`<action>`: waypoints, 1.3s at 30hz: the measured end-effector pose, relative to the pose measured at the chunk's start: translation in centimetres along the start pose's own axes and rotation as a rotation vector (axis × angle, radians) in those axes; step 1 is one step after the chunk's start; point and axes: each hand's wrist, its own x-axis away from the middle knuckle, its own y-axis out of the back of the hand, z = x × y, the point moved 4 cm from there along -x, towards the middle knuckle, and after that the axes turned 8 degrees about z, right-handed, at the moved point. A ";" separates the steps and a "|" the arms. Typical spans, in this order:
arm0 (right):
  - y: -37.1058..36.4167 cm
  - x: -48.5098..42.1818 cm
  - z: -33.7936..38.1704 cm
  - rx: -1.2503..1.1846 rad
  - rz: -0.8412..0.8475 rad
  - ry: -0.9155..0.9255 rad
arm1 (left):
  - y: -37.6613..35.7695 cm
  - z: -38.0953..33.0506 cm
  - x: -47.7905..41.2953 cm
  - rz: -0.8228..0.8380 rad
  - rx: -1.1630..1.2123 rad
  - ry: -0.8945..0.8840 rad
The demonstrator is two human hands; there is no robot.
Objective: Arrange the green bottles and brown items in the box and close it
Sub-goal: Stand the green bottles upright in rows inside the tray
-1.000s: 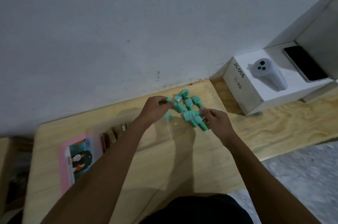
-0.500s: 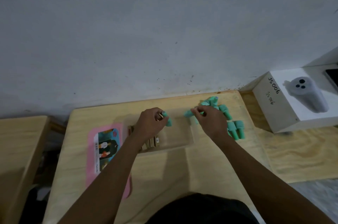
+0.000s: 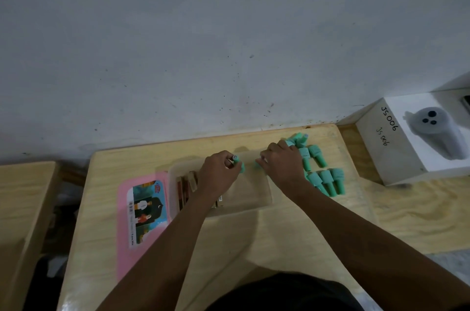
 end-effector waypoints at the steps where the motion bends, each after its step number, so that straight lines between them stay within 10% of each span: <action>1: -0.1 0.0 0.0 0.012 -0.008 0.013 | -0.2 -0.1 0.0 0.001 -0.011 0.004; 39: -0.8 1.7 -2.0 -0.389 -0.083 -0.080 | -5.5 -0.8 -0.6 -0.129 -0.135 0.003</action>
